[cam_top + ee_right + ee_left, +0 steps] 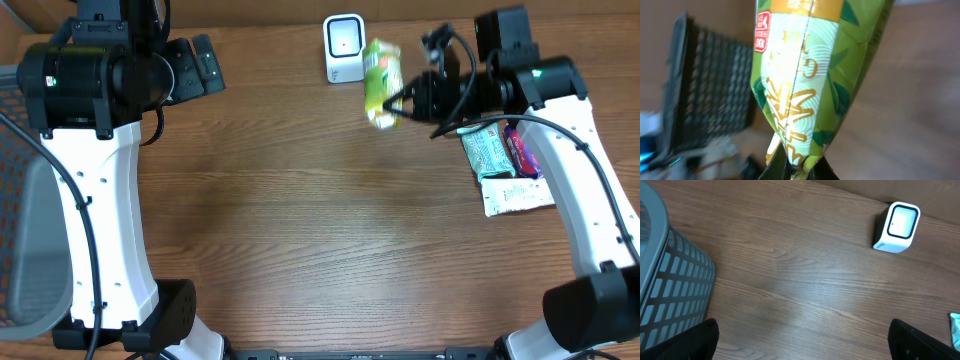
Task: Scan the item barcode
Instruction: 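Hold the tea packet up in front of the white scanner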
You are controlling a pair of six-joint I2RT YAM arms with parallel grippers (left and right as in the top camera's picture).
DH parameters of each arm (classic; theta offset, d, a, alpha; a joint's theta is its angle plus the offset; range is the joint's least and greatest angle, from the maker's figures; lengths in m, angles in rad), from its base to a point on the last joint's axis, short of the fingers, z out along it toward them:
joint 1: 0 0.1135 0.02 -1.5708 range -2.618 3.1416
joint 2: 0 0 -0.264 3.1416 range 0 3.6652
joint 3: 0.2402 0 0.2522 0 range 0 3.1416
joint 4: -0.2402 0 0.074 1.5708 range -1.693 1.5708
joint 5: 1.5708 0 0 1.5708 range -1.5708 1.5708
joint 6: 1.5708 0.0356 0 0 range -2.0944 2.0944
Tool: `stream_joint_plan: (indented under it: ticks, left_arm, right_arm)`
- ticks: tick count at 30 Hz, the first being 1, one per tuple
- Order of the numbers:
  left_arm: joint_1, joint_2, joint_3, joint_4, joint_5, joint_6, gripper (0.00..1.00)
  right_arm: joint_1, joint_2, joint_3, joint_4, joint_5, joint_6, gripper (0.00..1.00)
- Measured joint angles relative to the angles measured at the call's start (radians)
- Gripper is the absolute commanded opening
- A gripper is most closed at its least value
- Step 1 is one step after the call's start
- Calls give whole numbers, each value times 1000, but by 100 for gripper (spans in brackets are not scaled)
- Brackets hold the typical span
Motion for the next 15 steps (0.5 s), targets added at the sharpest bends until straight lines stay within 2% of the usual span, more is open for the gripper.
stream_joint_plan:
  ticks: [4,7,11,15]
  left_arm:
    - [0,0,0,0,0,0,100]
    - [0,0,0,0,0,0,100]
    - [0,0,0,0,0,0,100]
    - [0,0,0,0,0,0,100]
  right_arm:
    - [70,1,187,-10,294,44,3]
    - [171,-1,276,57,637,55,4]
    - [283,26,279,183,975,-48,4]
    - [354,150,285,377,1274,-238,4]
